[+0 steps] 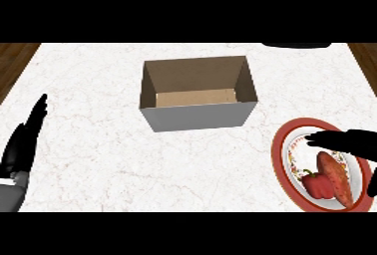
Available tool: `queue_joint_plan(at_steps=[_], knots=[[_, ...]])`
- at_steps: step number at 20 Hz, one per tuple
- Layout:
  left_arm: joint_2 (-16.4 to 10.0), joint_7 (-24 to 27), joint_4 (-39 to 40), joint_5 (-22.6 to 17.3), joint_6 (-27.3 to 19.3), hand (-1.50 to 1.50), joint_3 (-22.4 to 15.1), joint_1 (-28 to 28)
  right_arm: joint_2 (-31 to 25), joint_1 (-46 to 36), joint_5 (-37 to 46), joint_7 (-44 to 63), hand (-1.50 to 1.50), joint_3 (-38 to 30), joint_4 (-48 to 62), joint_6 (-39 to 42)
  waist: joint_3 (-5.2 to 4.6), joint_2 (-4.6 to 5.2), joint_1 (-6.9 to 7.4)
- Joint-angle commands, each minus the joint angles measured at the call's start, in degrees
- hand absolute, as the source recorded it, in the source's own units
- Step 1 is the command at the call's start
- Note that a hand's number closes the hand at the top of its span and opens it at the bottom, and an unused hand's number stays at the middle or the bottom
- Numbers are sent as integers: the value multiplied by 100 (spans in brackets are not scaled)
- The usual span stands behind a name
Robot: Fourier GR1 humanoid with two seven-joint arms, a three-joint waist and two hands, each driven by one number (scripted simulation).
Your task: Pick the sweet potato from the plate and place it in the cardboard box
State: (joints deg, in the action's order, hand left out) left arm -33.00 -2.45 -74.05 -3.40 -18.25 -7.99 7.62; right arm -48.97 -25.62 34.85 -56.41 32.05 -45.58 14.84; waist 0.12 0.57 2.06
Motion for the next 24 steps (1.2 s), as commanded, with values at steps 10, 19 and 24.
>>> queue_joint_plan(at_steps=[10,19,24], knots=[[104,-60,-305,154,4,0,185,-365,344,-119,48,-1136,-150,309,424,284,-5,-69,-106],[183,7,-218,249,65,0,265,-414,-347,-183,-303,-1369,-150,477,-247,691,-13,-78,-155],[156,180,171,289,246,0,504,-217,-150,-56,-24,-698,-150,659,-411,444,-14,-53,-187]])
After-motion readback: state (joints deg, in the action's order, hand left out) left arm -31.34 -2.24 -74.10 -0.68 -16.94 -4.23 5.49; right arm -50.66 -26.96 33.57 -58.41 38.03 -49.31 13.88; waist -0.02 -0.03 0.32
